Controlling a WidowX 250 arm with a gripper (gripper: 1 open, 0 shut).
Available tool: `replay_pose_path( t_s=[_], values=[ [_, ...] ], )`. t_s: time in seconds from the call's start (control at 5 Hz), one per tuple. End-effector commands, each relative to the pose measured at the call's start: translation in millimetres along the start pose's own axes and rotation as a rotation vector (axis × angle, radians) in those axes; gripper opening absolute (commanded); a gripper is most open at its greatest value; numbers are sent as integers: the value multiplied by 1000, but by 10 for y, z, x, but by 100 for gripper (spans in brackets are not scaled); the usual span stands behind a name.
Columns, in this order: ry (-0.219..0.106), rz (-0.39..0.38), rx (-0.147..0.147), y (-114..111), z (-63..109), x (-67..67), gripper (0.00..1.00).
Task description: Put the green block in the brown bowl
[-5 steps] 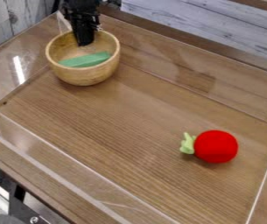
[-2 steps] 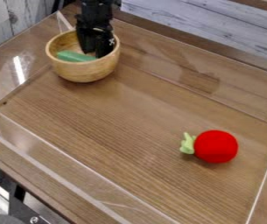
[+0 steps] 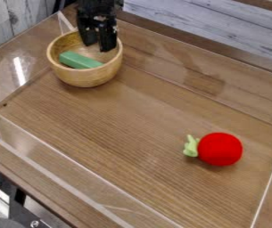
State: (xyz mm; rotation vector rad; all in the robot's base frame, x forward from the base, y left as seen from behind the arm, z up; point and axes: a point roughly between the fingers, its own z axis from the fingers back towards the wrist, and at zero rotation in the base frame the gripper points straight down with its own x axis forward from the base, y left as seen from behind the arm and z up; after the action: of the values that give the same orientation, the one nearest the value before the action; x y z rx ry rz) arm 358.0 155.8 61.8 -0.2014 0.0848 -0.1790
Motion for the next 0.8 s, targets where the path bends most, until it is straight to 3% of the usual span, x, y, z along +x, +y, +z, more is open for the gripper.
replay_pose_path(
  t_s=[0.0, 0.4, 0.6],
  values=[
    [-106, 6, 74, -5, 576, 15, 100],
    [-96, 28, 74, -196, 751, -65, 100],
    [-80, -7, 72, -248, 676, -52, 100]
  ],
)
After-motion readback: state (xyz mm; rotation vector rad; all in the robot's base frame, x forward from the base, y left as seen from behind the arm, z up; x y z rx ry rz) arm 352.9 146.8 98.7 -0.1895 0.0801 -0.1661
